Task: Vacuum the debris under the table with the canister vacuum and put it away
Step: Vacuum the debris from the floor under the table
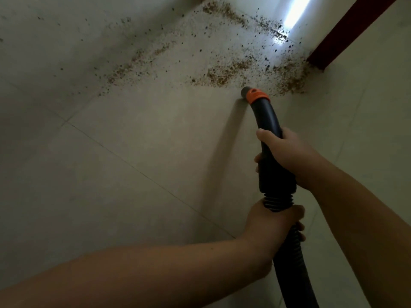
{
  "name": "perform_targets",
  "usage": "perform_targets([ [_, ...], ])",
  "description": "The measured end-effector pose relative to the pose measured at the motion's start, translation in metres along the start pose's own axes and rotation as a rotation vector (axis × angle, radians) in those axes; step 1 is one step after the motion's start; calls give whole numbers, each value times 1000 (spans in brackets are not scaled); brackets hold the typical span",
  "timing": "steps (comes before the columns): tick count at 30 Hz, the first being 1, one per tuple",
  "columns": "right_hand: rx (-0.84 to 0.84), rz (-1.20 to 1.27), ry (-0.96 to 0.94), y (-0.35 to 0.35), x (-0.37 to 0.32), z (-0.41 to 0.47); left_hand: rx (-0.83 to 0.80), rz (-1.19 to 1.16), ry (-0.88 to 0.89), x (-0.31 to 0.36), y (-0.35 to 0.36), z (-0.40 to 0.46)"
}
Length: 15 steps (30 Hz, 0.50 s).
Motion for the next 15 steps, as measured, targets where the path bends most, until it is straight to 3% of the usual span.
perform_targets([
  [8, -136, -201, -51, 63, -51, 14, 97, -46, 127, 33, -43, -11],
  [15, -149, -342, -54, 62, -88, 26, 34, -119, 233, 68, -35, -10],
])
Point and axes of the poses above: each hand's wrist, its own z-axis towards the middle knuckle, its own y-axis out of the palm, x = y × z, the point moved 9 cm from there along z, towards the middle knuckle, and after that the axes turned 3 degrees about -x, right-handed, at the moved point
